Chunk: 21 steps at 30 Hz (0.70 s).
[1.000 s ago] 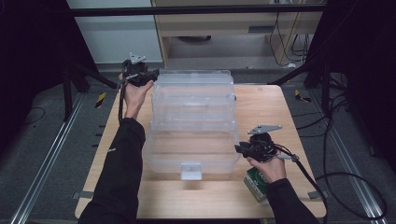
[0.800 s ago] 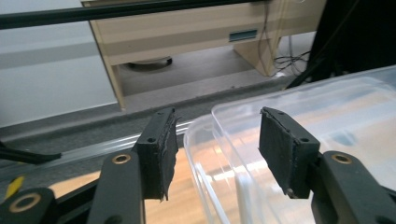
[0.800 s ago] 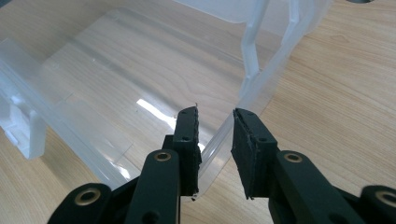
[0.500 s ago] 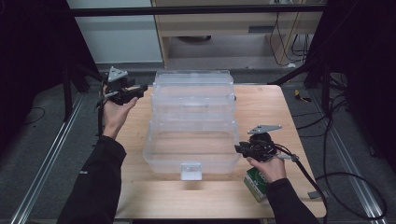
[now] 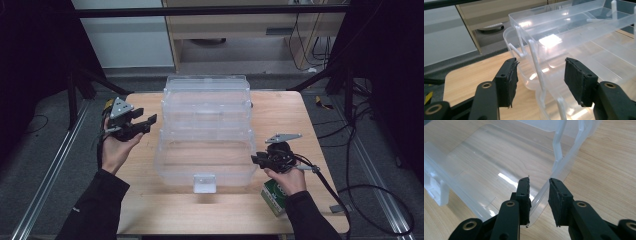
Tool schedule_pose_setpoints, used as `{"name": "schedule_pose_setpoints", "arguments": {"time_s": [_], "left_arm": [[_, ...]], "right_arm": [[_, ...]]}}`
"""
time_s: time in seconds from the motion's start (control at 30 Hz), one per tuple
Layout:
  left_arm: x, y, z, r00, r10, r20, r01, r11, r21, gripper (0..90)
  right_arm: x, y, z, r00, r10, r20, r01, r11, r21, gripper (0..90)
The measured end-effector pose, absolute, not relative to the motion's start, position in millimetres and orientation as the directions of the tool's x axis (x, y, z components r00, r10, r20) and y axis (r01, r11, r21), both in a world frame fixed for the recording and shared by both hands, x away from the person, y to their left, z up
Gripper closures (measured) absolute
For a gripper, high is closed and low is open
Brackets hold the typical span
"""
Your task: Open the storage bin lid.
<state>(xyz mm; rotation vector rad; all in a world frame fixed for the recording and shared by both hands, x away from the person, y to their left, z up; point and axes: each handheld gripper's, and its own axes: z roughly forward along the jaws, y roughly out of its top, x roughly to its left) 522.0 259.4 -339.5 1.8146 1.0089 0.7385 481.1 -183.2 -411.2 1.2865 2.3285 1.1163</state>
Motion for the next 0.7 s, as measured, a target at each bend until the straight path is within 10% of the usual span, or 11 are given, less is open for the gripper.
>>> {"name": "schedule_pose_setpoints", "arguments": {"time_s": [0.7], "left_arm": [[472,257,-407,0.557,0.831,0.013,0.485,-0.337,0.807,60.7]], "right_arm": [[480,-182,-411,-0.570,0.812,0.129,0.610,0.312,0.729,70.5]]}}
